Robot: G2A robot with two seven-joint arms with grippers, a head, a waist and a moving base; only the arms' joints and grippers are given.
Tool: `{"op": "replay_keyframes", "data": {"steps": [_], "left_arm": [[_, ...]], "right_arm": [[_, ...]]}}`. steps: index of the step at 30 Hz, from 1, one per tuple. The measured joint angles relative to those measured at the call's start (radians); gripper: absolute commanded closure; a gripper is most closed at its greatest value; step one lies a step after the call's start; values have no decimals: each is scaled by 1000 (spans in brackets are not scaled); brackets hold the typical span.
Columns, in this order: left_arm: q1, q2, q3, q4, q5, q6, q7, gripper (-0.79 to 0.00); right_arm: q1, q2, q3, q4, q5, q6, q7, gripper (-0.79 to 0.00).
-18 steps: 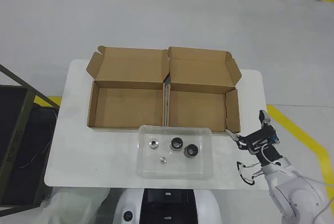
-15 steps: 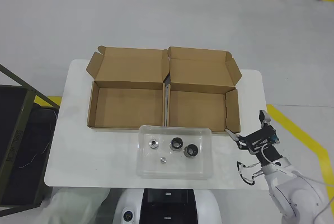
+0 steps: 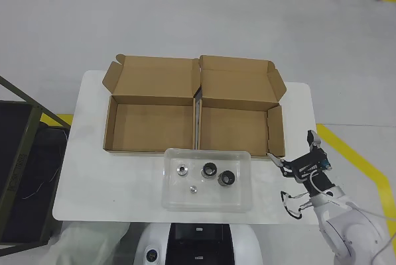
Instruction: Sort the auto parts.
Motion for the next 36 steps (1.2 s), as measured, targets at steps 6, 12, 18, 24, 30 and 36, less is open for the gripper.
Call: {"op": "replay_keyframes", "data": {"steps": [6, 12, 18, 24, 30, 36], "left_arm": [[0, 0, 0, 0, 0, 0, 0, -785], [0, 0, 0, 0, 0, 0, 0, -785], [0, 0, 0, 0, 0, 0, 0, -785], [0, 0, 0, 0, 0, 0, 0, -785], [0, 0, 0, 0, 0, 0, 0, -785], [0, 0, 0, 0, 0, 0, 0, -785]], "right_arm": [[45, 5, -31, 25, -4, -61, 34, -785], [102, 13, -83, 26, -54, -147, 83, -785], [123, 18, -142, 15, -88, -204, 97, -785], [158, 26, -211, 17, -111, -319, 148, -785], [200, 34, -270, 23, -122, -416, 193, -785], [236, 41, -337, 52, -145, -505, 249, -785]]}}
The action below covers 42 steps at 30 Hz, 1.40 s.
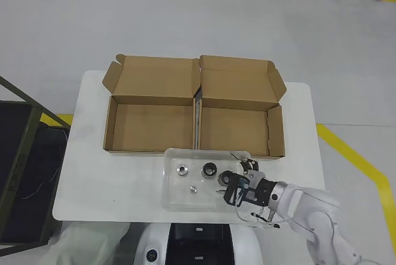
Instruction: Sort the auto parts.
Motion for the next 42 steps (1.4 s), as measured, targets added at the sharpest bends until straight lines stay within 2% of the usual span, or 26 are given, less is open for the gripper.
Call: {"op": "replay_keyframes", "data": {"steps": [8, 25, 42], "left_arm": [[0, 0, 0, 0, 0, 0, 0, -785], [0, 0, 0, 0, 0, 0, 0, -785], [0, 0, 0, 0, 0, 0, 0, -785]], "right_arm": [[68, 3, -69, 74, 15, -71, 125, -785], [164, 3, -144, 178, 55, -14, 351, -785], [232, 5, -202, 267, 119, 9, 459, -686]]}}
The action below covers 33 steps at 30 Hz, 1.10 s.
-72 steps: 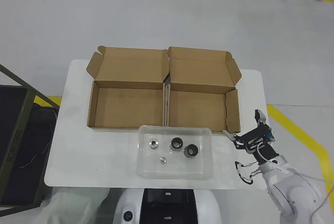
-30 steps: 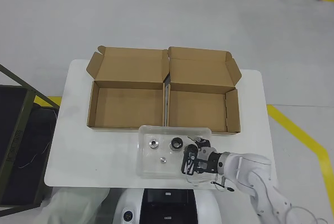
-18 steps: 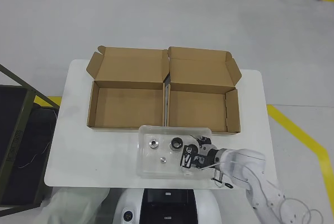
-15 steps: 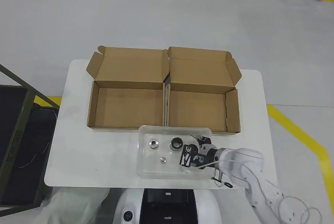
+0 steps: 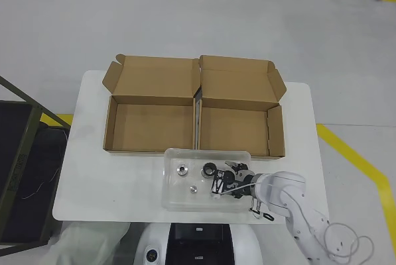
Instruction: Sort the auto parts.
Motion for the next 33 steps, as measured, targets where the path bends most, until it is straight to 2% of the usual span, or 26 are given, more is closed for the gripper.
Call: {"op": "replay_keyframes", "data": {"steps": [7, 11, 12, 16, 17, 18, 20, 33], "left_arm": [[0, 0, 0, 0, 0, 0, 0, -785], [0, 0, 0, 0, 0, 0, 0, -785], [0, 0, 0, 0, 0, 0, 0, -785], [0, 0, 0, 0, 0, 0, 0, -785], [0, 0, 0, 0, 0, 0, 0, -785], [0, 0, 0, 0, 0, 0, 0, -785], [0, 0, 0, 0, 0, 0, 0, -785], [0, 0, 0, 0, 0, 0, 0, -785]], "right_arm": [[21, 2, -18, 31, 20, 5, 16, -585], [30, 4, -24, 40, 25, 11, 23, -465], [31, 5, -25, 42, 27, 13, 24, -400], [34, 8, -27, 43, 32, 18, 26, -277], [34, 9, -27, 42, 34, 18, 26, -206], [34, 10, -27, 39, 37, 18, 26, -99], [33, 12, -26, 32, 41, 18, 27, 0], [2, 31, -7, -79, 48, 4, 65, 0]]}}
